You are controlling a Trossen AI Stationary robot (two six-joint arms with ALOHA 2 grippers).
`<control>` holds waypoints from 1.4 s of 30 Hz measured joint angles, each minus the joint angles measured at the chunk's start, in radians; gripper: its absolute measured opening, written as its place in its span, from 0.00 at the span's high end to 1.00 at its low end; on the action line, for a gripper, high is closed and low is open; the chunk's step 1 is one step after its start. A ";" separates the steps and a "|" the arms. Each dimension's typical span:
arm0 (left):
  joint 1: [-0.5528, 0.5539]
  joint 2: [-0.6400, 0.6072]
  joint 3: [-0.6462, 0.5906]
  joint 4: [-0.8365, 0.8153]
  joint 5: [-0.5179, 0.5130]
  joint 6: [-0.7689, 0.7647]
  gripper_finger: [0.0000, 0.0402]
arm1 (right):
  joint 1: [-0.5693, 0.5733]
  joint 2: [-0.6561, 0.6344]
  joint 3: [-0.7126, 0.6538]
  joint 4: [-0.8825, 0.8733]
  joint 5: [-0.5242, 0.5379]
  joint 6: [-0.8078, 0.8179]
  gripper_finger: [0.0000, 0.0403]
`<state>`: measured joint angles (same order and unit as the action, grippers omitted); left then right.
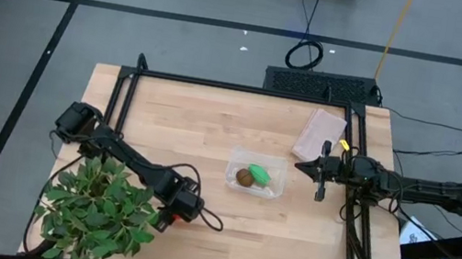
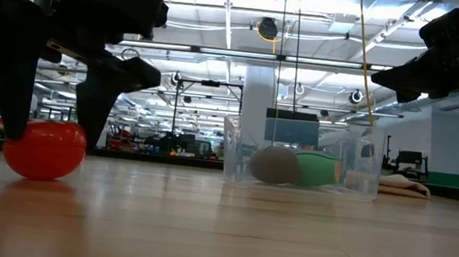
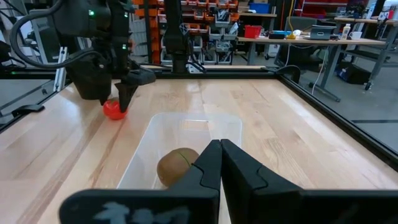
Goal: Pick and placing Produce into tupperware
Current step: Put the red tomato into the transparent bin
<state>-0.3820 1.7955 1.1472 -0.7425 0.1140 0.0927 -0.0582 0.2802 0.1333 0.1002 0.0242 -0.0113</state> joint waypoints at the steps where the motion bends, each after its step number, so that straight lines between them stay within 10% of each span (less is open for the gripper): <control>1: 0.000 0.001 0.006 -0.012 -0.004 0.004 0.43 | 0.000 0.000 0.000 0.000 0.000 0.000 1.00; 26: 0.027 -0.003 0.087 -0.174 -0.090 0.083 0.43 | 0.000 0.000 0.000 0.001 0.000 0.000 1.00; 42: 0.082 -0.275 0.088 -0.185 -0.151 0.116 0.43 | 0.000 0.000 0.000 0.002 0.000 -0.002 1.00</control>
<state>-0.2999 1.5203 1.2354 -0.9273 -0.0373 0.2085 -0.0582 0.2800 0.1329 0.1020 0.0242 -0.0132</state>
